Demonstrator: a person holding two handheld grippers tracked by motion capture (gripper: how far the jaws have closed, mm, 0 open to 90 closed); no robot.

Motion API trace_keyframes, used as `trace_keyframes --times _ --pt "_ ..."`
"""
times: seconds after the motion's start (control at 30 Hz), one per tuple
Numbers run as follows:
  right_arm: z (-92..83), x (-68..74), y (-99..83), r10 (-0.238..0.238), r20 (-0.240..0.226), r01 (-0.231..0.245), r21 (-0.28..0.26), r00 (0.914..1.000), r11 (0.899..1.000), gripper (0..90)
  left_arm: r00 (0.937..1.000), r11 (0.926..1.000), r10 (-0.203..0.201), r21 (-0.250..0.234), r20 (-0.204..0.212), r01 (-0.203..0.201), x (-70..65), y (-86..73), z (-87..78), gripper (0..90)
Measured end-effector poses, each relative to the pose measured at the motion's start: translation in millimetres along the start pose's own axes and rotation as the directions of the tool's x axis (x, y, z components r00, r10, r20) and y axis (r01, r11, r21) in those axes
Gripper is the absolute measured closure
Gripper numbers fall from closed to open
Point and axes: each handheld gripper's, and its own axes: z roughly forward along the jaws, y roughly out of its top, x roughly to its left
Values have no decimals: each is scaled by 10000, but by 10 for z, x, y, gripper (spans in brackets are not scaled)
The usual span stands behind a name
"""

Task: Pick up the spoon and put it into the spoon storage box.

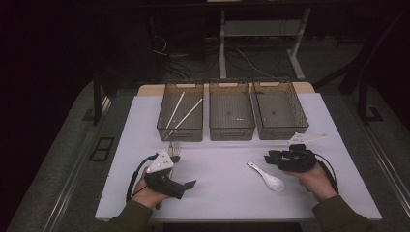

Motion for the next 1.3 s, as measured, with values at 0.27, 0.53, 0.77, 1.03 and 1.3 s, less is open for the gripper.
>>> trace_keyframes --times 0.27,0.53,0.77,1.03,1.3 --pt "183 18 97 -24 -281 30 218 9996 9998 849 10000 9999 -65 -85 47 66 -3 0 7 0" --pt "392 69 130 -375 -416 409 827 9984 9957 897 10000 10000 -62 -42 10 62 5 -5 9 0" --pt "483 79 112 -512 -226 537 1340 9984 9895 897 10000 10000 37 44 93 -37 4 -7 16 0" --pt "516 91 96 -681 -257 714 1632 9973 9840 897 9999 9999 67 78 117 -68 -4 -7 25 0" --pt "535 131 98 -875 -462 944 1750 9951 9800 898 9998 9998 124 122 169 -127 -8 -6 28 0"
